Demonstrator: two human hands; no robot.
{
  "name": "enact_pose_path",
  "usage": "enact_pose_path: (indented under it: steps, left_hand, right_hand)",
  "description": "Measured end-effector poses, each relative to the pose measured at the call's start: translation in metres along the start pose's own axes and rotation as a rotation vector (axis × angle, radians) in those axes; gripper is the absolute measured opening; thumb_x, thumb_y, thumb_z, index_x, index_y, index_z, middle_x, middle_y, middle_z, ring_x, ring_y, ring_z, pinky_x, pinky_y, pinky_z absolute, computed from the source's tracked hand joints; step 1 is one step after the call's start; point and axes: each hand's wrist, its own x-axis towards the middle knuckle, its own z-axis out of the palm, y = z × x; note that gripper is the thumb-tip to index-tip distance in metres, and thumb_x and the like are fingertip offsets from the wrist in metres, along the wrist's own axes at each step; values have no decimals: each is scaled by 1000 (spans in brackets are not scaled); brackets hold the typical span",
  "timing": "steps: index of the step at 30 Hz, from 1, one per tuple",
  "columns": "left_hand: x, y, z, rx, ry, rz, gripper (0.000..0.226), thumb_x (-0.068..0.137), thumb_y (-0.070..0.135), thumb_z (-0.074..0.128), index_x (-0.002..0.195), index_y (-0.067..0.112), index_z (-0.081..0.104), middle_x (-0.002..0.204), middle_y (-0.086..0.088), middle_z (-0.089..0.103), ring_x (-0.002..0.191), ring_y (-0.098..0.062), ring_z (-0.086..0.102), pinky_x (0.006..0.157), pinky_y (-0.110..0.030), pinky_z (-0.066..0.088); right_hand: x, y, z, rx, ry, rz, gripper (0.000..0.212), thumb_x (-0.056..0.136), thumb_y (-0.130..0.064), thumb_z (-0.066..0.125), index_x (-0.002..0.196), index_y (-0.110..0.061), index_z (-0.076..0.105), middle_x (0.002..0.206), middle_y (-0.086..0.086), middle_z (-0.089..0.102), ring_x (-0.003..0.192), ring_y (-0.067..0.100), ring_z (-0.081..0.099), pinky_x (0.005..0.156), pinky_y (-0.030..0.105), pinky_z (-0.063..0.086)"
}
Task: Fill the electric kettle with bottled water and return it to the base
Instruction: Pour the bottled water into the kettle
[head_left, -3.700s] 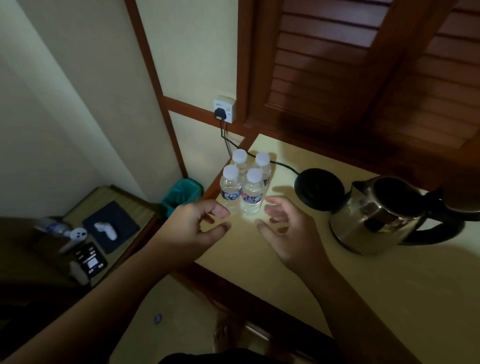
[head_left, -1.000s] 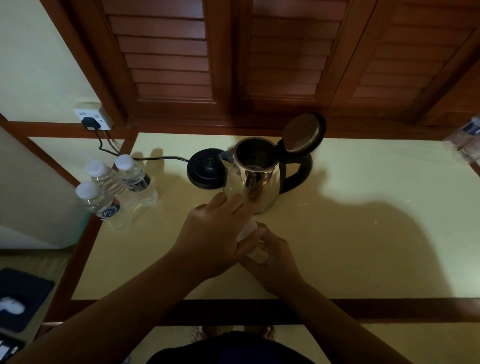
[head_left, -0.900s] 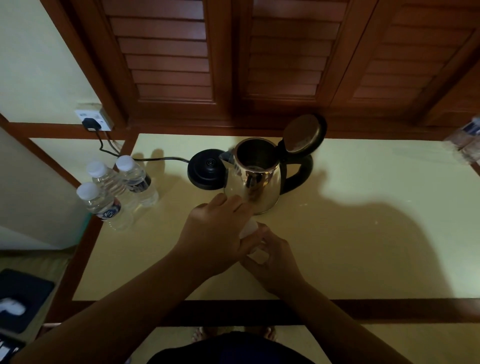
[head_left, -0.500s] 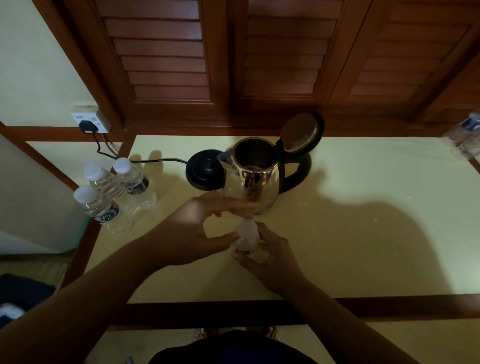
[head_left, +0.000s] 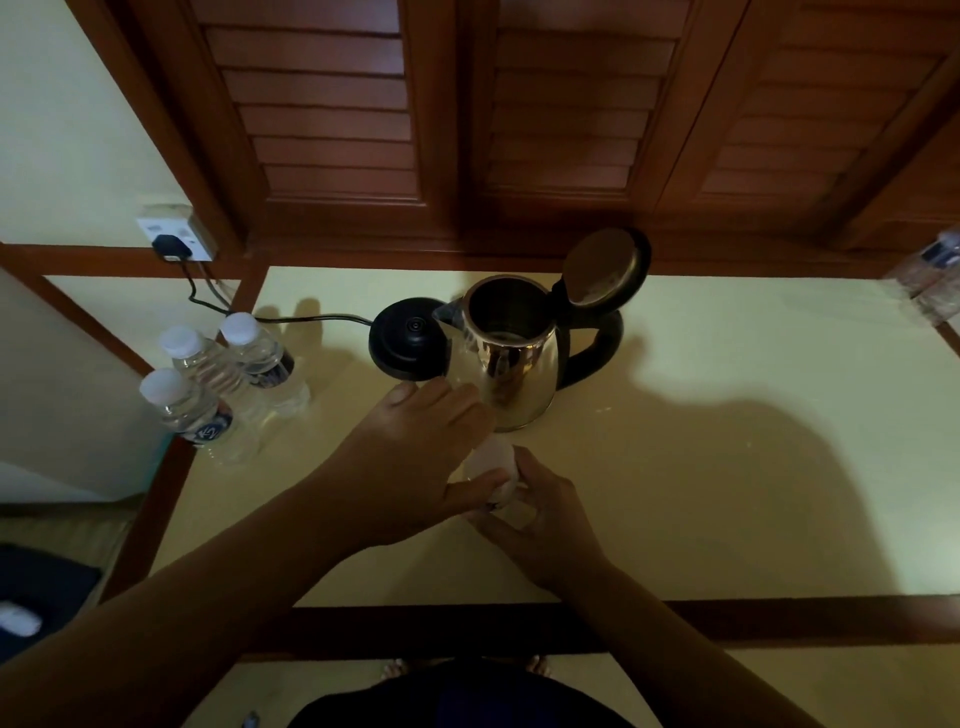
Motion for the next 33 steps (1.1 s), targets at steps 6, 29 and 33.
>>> enact_pose_path:
  steps: [6,29,33]
  left_hand:
    - [3,3,-8,-58,122,-123,40,99,55,49,104,17,60,97,4,52,84,-15,45,73,-30,33]
    - [-60,-31,52,-704,-10,-353,62,80,43,86,136,36,61,120,15,61,102,-9,63,81,-19,50]
    - [-49,-21,56,-779,-7,-362,66,79,40,88,138,34,59,127,14,61,109,-12,63,85,-26,52]
  right_hand:
    - [0,5,1,-8,-18,12,48,87,-47,82,130,-37,62,121,-18,73,111,3,71,92,41,61]
    - [9,-8,-19,-110,-251,122,86,67,-50,87,145,-46,49,134,-21,67,122,1,65,104,35,54]
    - [1,9,-47,-139,-305,74,87,73,-25,68,155,-40,43,153,-20,52,143,4,50,118,39,44]
